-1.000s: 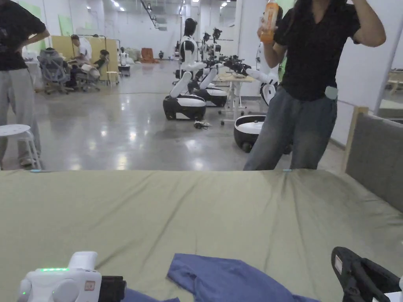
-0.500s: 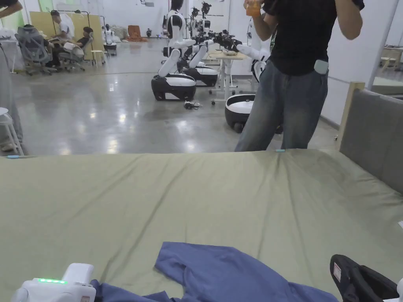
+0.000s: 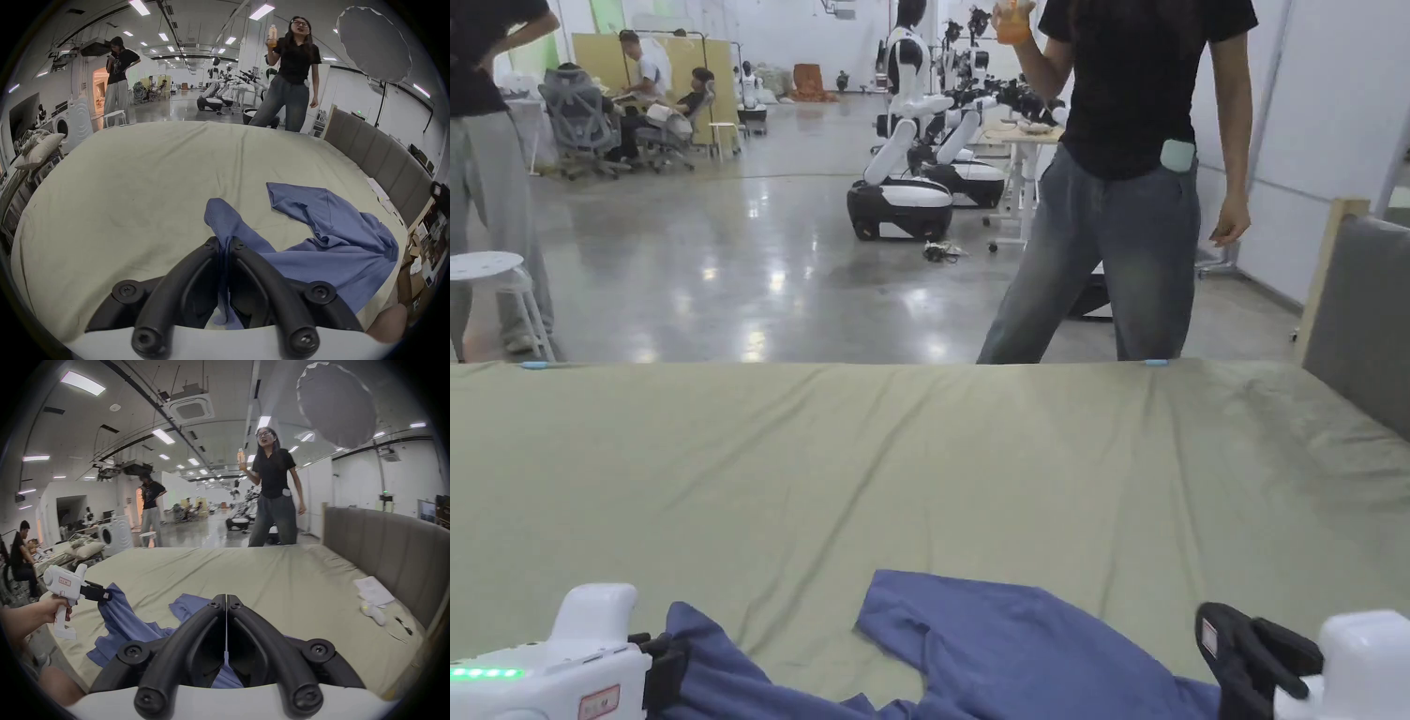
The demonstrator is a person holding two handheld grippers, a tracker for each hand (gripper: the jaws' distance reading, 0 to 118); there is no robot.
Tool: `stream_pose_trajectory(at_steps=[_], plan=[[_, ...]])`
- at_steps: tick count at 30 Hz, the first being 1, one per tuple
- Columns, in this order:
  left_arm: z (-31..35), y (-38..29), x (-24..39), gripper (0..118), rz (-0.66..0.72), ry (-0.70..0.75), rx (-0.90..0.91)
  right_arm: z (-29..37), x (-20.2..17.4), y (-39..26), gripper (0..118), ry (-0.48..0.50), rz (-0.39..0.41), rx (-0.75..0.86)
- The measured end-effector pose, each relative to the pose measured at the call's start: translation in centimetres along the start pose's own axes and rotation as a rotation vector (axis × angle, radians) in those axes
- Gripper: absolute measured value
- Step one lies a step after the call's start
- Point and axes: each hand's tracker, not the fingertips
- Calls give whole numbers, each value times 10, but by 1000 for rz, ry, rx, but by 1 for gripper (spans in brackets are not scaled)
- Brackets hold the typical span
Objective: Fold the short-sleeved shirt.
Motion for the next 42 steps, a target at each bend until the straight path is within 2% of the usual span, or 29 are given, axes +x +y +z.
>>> stream_pose_trajectory(at_steps=[3, 4, 5, 6, 7, 8, 12, 18, 20, 22, 23, 24, 25, 27, 28, 29, 30, 31, 32, 33, 37, 42], plan=[[2, -2, -4, 5, 22, -7, -6, -65, -5, 6, 3, 100, 38, -88], [1, -4, -4, 5, 20, -5, -6, -89, -6, 6, 8, 125, 42, -107], [1, -5, -5, 5, 14, -4, -9, -118, -8, 6, 30, 158, 46, -153], [1, -6, -5, 5, 15, -8, -14, -149, -9, 6, 57, 192, 61, -231], [1, -7, -6, 5, 23, -11, -13, -177, -12, 5, 92, 211, 83, -305], [1, -8, -7, 5, 38, -17, -9, -209, -14, 0, 118, 248, 104, -404], [0, -9, -8, 5, 76, -40, 1, -293, -22, -20, 116, 294, 200, -571], [-5, -5, -15, 5, 136, -104, 10, -363, -4, -49, 116, 196, 161, -694], [-7, -4, -18, 5, 161, -141, 11, -374, 6, -55, 111, 154, 172, -732], [-12, -2, -21, 5, 184, -165, 18, -381, 15, -62, 90, 116, 198, -765], [-16, -3, -24, 5, 209, -197, 24, -382, 19, -66, 88, 109, 204, -805], [-19, -4, -26, 5, 251, -229, 16, -381, 21, -65, 83, 135, 176, -808], [-23, -4, -27, 5, 263, -240, 0, -379, 19, -61, 70, 129, 166, -777], [-26, -8, -24, 5, 243, -204, 6, -370, 8, -56, 66, 128, 193, -776], [-27, -9, -22, 5, 226, -207, -8, -366, 5, -54, 52, 133, 223, -760], [-26, -10, -20, 5, 229, -210, -7, -360, 1, -53, 21, 145, 254, -726], [-24, -11, -18, 5, 228, -208, 1, -356, -3, -53, 4, 161, 278, -713], [-23, -11, -15, 5, 219, -205, 2, -351, -4, -51, 4, 129, 296, -677], [-21, -10, -13, 5, 203, -190, 15, -349, 0, -51, 4, 150, 255, -688], [-20, -8, -12, 5, 204, -192, 20, -348, 4, -50, 4, 192, 181, -715], [-8, 3, -9, 5, 239, -209, 62, -324, 21, -31, 4, 172, 74, -589], [30, 29, 0, 5, 234, -204, 172, -252, 44, 20, 3, 164, -56, -413]])
